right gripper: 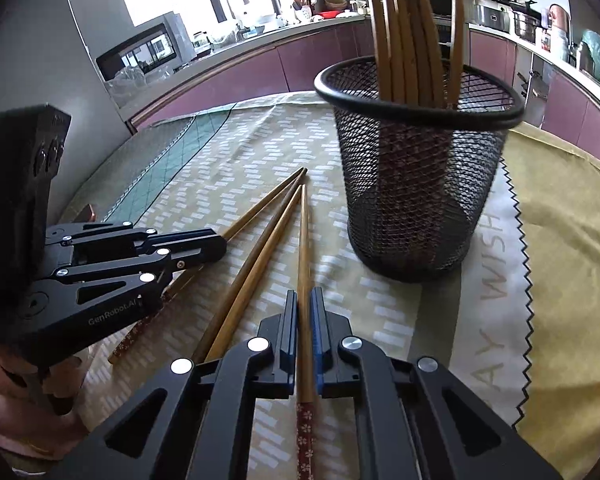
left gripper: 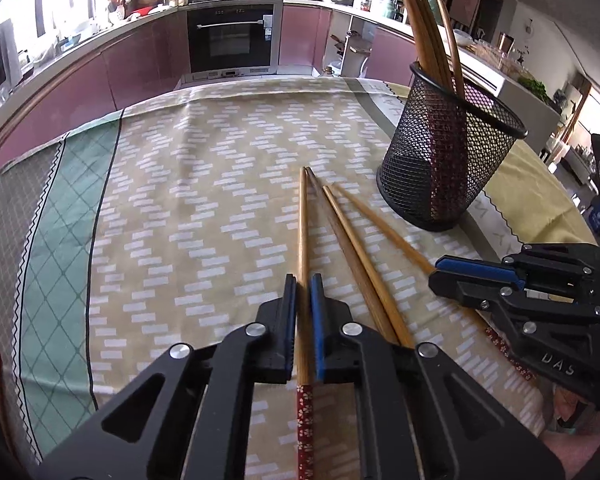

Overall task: Organize utensils
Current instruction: 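Close the right gripper on a chopstick while the left gripper grasps another, then lift both chopsticks upright and bring them toward the mesh cup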

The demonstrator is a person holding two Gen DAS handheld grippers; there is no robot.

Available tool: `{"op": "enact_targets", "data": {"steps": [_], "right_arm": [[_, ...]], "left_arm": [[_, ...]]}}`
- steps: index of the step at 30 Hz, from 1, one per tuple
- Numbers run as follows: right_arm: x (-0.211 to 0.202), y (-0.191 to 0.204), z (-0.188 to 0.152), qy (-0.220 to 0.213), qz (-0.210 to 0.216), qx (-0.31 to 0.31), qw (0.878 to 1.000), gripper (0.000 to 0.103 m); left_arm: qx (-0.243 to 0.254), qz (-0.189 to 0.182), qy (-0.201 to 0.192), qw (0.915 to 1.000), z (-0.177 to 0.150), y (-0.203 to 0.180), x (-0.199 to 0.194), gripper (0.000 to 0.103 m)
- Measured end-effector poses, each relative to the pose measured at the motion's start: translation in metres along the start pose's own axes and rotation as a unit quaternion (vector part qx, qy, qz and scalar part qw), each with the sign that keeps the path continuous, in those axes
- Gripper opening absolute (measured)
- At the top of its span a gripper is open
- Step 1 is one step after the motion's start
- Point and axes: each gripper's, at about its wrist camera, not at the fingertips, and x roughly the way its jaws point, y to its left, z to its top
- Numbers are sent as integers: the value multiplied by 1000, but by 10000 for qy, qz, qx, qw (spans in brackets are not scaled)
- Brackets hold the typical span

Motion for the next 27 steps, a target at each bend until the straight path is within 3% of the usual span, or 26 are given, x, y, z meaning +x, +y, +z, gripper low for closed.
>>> {"op": "enact_targets", "data": {"steps": [9,15,27], "right_arm": [[-27,-2,6,-349,473,23,9983,6],[-43,0,9,-549,776,33,9955,6],[-61,0,12,-834,945,34,9920,6]], "left_arm": [[-9,-234,-304,9993,1,3,-26,8],[-79,-623,-519,9967,6,5,-48,8],[-133,-1042,-730,9918,12,7,-72,8]]}}
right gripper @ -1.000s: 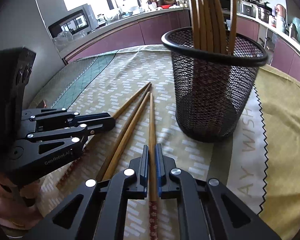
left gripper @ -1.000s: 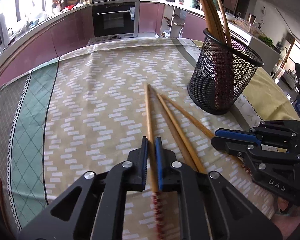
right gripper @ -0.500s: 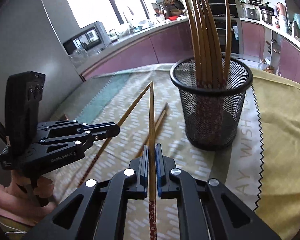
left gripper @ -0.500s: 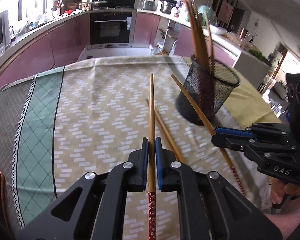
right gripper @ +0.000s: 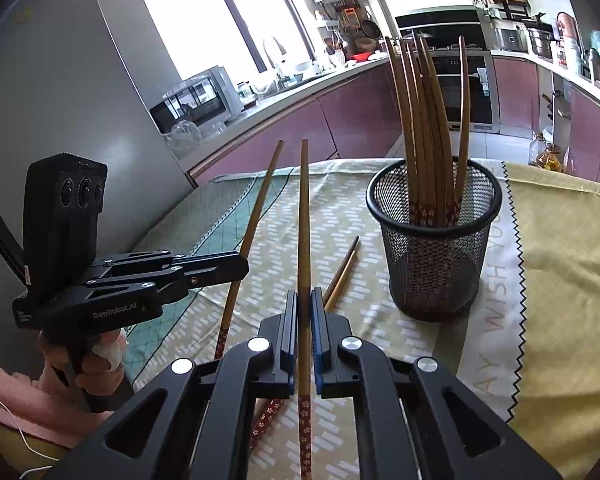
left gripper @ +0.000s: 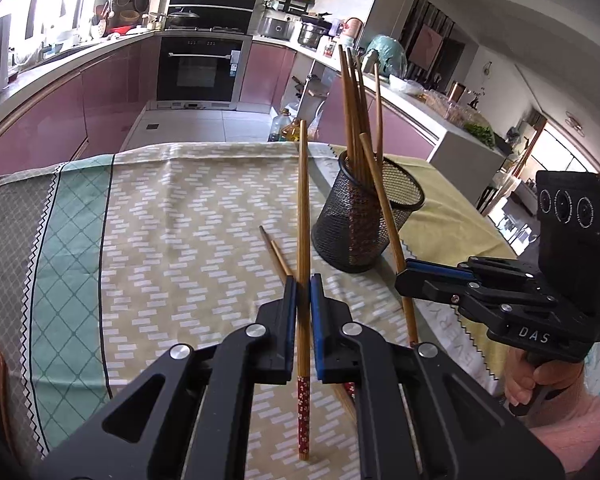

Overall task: Organize utensils
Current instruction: 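Lift both chopsticks upright and bring them toward the mesh cup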

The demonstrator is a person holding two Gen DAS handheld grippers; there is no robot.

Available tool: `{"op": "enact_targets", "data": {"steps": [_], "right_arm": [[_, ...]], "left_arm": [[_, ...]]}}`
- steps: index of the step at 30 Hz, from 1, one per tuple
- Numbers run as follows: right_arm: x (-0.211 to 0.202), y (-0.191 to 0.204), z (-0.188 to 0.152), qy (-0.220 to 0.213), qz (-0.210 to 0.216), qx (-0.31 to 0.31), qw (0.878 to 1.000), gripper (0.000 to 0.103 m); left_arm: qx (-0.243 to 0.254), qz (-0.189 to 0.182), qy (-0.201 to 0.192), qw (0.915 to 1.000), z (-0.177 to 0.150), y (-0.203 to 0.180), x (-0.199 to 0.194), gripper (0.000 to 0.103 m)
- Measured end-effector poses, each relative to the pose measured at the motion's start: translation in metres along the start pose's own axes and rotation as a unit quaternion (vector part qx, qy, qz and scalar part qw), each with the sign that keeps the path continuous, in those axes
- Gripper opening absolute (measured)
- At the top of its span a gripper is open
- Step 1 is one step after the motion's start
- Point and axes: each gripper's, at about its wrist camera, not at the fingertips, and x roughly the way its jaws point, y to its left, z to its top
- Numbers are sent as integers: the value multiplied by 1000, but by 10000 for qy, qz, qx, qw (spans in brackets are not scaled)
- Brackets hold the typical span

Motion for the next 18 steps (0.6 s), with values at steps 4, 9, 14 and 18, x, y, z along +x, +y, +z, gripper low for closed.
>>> {"op": "enact_targets", "data": {"steps": [4,9,14,18], "right_arm": [[-6,-2,0,-73,38,45,10000,6],[-13,-6,1,-155,46,61,9999,6],[-21,-6,1,-247,80,70,9996,6],[-25,-7,2,-303,78,72,9995,6]], "left_arm": [[19,-59,-73,10000,2,-1,-7,8],[24,-168,-115,9998,3,-5,-12,8],[19,-241,-167,9996,5,-7,-17,8],[37,-278,-198,9994,7,-10,-18,8]]}}
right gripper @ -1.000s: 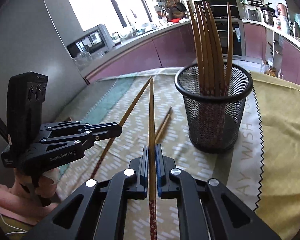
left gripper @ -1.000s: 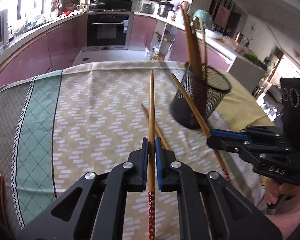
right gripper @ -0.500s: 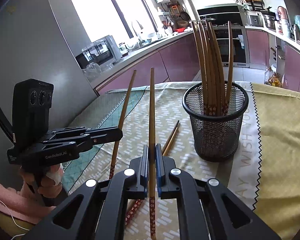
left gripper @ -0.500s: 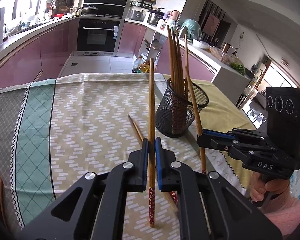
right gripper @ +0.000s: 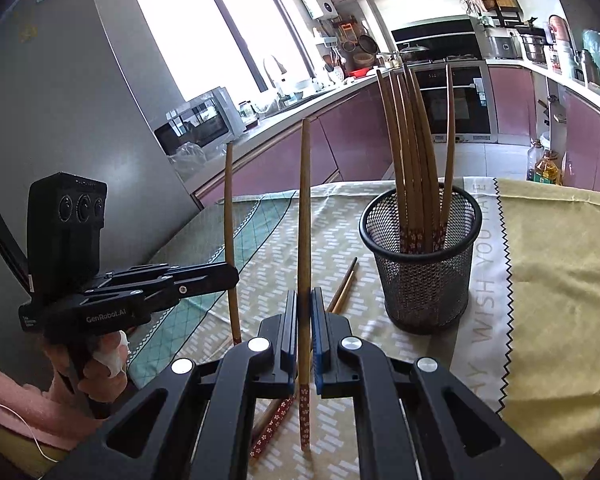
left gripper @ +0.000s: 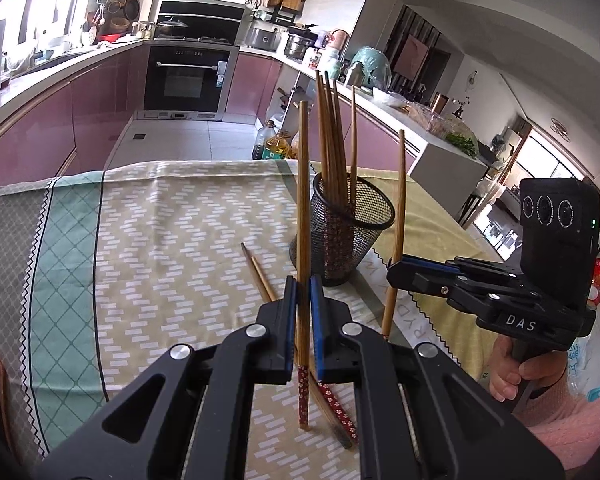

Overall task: Organize utensils
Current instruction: 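Lift both chopsticks upright and bring them toward the mesh cup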

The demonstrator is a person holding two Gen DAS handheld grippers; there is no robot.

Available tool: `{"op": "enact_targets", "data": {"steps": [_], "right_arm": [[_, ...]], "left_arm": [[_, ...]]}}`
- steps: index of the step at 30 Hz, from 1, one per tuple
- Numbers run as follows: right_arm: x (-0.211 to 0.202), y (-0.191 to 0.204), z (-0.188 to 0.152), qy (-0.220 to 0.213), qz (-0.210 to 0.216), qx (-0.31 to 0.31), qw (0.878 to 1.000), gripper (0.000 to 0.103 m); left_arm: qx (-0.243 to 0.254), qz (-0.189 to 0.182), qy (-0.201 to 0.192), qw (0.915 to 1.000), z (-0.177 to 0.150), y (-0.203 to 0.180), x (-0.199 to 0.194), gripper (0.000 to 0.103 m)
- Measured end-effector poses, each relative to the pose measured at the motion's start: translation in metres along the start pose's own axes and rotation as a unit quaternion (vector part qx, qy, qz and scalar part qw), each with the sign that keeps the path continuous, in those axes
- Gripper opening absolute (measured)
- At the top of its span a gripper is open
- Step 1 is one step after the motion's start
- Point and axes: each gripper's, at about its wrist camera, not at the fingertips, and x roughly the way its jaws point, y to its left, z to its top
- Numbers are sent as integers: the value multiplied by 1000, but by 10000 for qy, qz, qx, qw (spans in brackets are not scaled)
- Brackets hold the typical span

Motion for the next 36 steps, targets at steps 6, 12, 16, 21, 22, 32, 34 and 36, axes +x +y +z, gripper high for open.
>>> {"op": "enact_targets", "data": {"steps": [6,12,16,21,22,32,34,36], "right_arm": [[-4,-2,3,-72,0,20,10000,6],[-8,-3,6,-135,-4,17,9999,6],[-11,-3,6,-179,-13,3,9998,6],[-17,-2,9,-251,-34,-34,9997,6],[-17,-2,10,-260,-41,-36,9996,6],[-26,-3,13,-356,-82,-75,9993,6],[-27,-3,14,-365,-88,-76,9993,6],[-28,-3,15,-378,-103,-78,9992,6]], "left_arm": [[43,-30,-47,10000,2,-4,-1,8],[61,-41,-87,9999,5,-6,-3,8],[78,-45,-105,9999,6,-7,-3,7],[116,-54,-128,9998,8,-10,-3,8],[124,-50,-134,9998,9,-11,-4,8],[194,-59,-214,9996,12,-13,-4,7],[203,-73,-223,9995,13,-14,-4,8],[214,-82,-231,9995,13,-14,-3,7]]}}
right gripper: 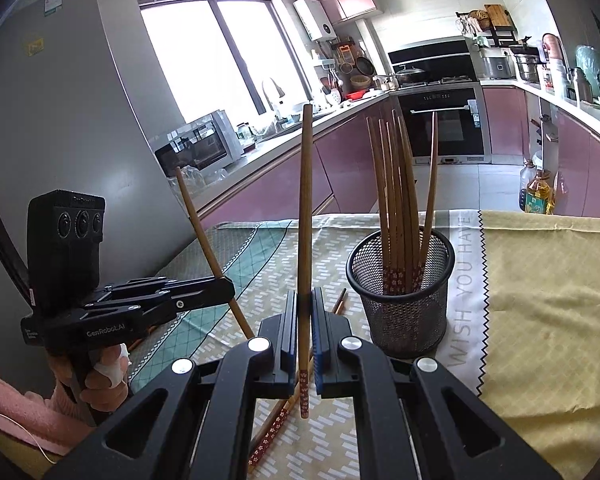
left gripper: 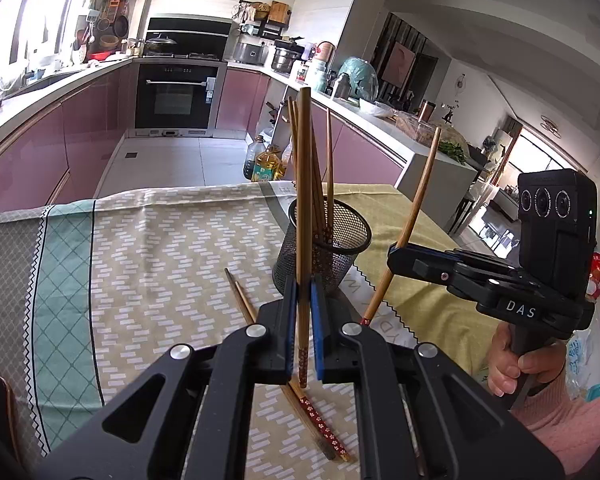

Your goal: Organize utensils

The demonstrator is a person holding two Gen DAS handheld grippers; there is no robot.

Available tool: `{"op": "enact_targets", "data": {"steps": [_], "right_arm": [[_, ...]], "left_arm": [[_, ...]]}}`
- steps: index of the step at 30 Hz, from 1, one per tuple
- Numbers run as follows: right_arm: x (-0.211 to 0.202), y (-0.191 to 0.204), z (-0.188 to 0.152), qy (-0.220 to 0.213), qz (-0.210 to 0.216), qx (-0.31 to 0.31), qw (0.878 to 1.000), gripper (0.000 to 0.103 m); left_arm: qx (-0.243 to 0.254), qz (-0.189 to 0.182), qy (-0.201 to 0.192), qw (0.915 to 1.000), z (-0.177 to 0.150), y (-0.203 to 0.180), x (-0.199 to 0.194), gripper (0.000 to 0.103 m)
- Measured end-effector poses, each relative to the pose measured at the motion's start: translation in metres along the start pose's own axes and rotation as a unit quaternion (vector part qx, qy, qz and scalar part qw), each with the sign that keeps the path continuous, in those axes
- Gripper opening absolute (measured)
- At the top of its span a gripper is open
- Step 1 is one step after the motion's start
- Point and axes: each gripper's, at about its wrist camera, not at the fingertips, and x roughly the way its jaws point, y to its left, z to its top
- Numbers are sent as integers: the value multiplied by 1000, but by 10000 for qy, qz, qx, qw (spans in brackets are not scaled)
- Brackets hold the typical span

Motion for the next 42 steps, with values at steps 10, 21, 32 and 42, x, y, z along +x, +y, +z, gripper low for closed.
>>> {"op": "enact_targets", "data": {"steps": [10,21,32,42], "right_arm": [[-6,0,6,-118,-57,-31,9999,6],[-11,-5,12,-194,-116,-67,9997,6],[-16,-5,19,-290,-171,-132,9993,6],[-17,-5,21,-324,-182,-188,9991,6]], "left_arm": [[80,-76,-45,9999,5,-6,-1,7],[126,-105,-101,9998,13,-8,-1,7],[207,-113,-193,9995,20,-12,0,7],[260,-138,-241,9993,25,-17,1,7]]}}
